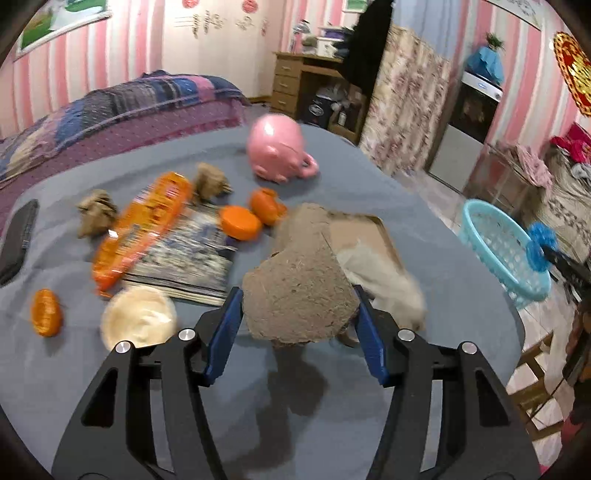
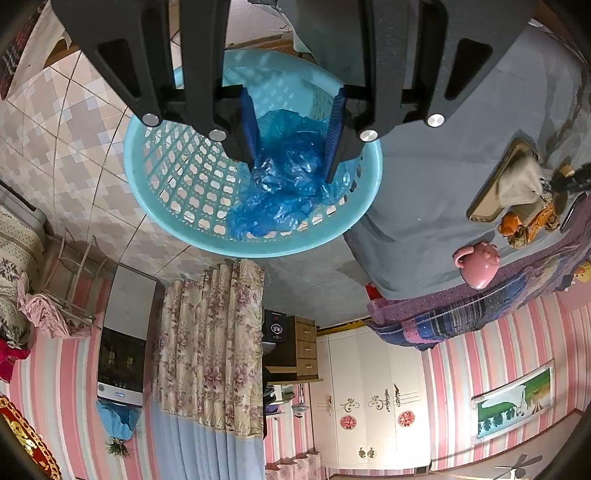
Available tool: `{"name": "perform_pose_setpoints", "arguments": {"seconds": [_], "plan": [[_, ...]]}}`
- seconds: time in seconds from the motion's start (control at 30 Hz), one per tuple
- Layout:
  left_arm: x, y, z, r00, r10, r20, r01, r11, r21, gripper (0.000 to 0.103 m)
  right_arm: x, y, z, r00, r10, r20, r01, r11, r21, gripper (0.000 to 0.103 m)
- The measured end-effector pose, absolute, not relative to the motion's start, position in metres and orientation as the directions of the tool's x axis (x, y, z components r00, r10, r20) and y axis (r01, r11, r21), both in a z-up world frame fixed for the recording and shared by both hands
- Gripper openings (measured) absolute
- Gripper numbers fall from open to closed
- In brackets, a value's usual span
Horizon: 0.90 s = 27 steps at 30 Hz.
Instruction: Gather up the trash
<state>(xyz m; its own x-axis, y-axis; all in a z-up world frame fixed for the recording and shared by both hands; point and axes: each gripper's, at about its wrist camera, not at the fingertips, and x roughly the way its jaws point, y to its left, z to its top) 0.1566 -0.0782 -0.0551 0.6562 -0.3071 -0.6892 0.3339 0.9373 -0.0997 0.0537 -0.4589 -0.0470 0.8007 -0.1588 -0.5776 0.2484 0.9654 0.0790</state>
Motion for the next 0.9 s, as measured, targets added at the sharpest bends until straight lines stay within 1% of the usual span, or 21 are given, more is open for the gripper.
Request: {"name": "perform_pose_setpoints", "arguments": {"seconds": [0.1,0.17,0.33,0.43,0.53,0.6,0.7,0.77,0.83,0.9], "plan": [[0.159,-0.065,-0.039,0.663,-0.318,-0.678,0.333,0.936,-0.113,0.058,0.054,-0.460,-0.047,0.799,-0.160,-0.579,0.248,0.966,0.077,0.033],[0.159,-0.061,-0.031,0.680,-0.302,-0.668,0.322,0.942,-0.098,0.059,0.054,-0.460,-0.047,0.799,-0.158,-0.580,0.250,0.965,0.081,0.033],[0.165,-0.042,-0.023,0.695,-0.279,-0.663,0.271,0.955,-0.117,0.060,0.053,-0.459,-0.047,0.798,-0.160,-0.581,0.248,0.966,0.076,0.033],[0.170,-0.026,-0.029,0.702,-0.227,-0.675,0.217,0.971,-0.101,0.060,0.054,-0.456,-0.048,0.794,-0.170,-0.584,0.248,0.967,0.056,0.033],[0.171,-0.005,-0.040,0.690,-0.201,-0.695,0.168,0.979,-0.117,0.060,0.053,-0.455,-0.048,0.794,-0.170,-0.583,0.248,0.967,0.056,0.033],[0.171,0.008,-0.046,0.683,-0.202,-0.702,0.148,0.979,-0.139,0.060,0.053,-0.455,-0.048,0.795,-0.168,-0.583,0.246,0.968,0.057,0.033],[0.168,0.034,-0.056,0.666,-0.229,-0.710,0.110,0.971,-0.211,0.060,0.054,-0.448,-0.047,0.798,-0.156,-0.582,0.230,0.972,0.055,0.033],[0.164,0.050,-0.058,0.673,-0.233,-0.702,0.095,0.969,-0.229,0.060,0.057,-0.438,-0.046,0.801,-0.143,-0.582,0.210,0.976,0.049,0.033],[0.158,0.063,-0.059,0.679,-0.226,-0.698,0.082,0.969,-0.234,0.060,0.061,-0.429,-0.045,0.803,-0.128,-0.582,0.188,0.981,0.044,0.033],[0.155,0.069,-0.061,0.684,-0.201,-0.701,0.074,0.975,-0.208,0.060,0.067,-0.415,-0.044,0.804,-0.107,-0.584,0.158,0.987,0.037,0.033]]}}
